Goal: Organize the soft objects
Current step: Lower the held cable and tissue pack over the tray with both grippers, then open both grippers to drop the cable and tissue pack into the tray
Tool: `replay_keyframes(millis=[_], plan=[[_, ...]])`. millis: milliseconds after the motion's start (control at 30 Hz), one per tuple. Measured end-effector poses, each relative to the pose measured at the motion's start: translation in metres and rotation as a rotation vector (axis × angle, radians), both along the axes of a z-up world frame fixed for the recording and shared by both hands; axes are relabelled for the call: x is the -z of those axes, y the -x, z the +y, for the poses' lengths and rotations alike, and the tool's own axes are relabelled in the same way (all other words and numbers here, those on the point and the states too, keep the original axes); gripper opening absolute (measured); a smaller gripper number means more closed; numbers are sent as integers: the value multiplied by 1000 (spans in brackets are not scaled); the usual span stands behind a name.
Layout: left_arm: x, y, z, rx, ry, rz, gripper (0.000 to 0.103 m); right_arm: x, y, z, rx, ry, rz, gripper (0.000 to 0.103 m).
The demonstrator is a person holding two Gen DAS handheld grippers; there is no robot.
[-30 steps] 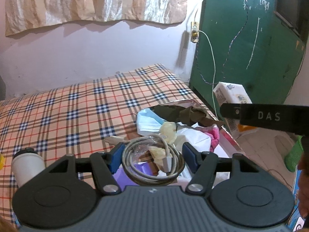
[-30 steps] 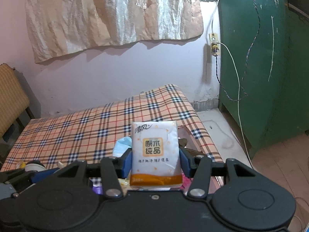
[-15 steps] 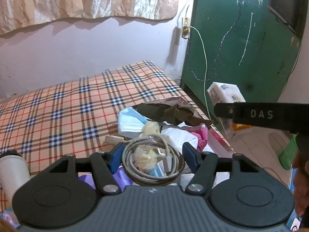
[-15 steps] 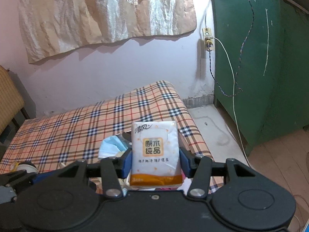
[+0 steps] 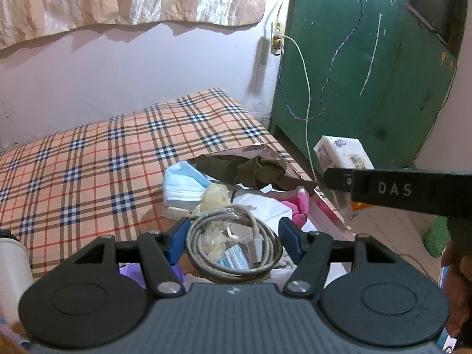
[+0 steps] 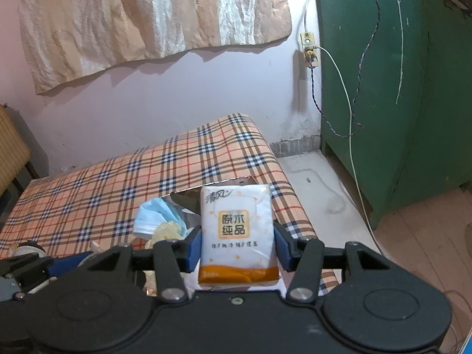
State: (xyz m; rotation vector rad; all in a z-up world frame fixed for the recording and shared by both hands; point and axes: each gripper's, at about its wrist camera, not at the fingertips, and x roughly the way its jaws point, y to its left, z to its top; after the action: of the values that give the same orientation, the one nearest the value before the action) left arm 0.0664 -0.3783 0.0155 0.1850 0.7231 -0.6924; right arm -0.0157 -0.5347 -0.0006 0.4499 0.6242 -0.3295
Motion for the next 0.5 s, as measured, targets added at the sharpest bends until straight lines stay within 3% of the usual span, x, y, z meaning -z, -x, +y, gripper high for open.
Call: replay_keyframes(millis=[500], plan=[[9, -5, -8, 12, 14, 22, 68, 15, 0, -8, 9, -11, 24, 62]])
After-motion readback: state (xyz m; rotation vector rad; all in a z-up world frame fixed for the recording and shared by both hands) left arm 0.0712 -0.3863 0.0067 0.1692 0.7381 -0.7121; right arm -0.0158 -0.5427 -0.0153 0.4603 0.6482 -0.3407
